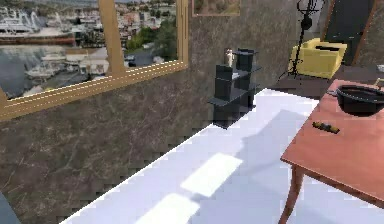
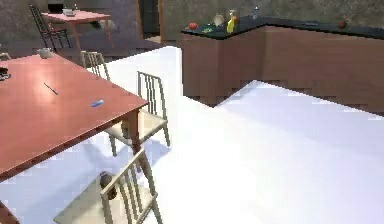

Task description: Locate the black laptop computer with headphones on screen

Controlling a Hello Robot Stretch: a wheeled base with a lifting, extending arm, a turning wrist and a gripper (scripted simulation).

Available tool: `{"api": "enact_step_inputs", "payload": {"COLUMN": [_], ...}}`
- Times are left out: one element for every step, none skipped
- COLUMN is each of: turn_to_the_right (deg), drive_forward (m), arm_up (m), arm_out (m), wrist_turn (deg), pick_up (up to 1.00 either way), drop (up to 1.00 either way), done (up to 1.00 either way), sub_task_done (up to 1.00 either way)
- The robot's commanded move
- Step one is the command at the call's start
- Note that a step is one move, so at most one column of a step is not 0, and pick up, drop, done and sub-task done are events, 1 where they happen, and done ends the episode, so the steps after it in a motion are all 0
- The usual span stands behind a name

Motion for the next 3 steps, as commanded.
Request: {"api": "enact_step_inputs", "payload": {"turn_to_the_right": [0.0, 39.0, 0.0], "drive_forward": [1.00, 0.00, 1.00], "arm_up": [0.00, 0.00, 0.00], "arm_out": [0.00, 0.00, 0.00], "wrist_turn": [0.0, 0.0, 0.0], "pick_up": [0.00, 0.00, 0.00], "drop": [0.00, 0.00, 0.00], "done": [0.00, 0.00, 0.00], "sub_task_done": [0.00, 0.00, 0.00]}}
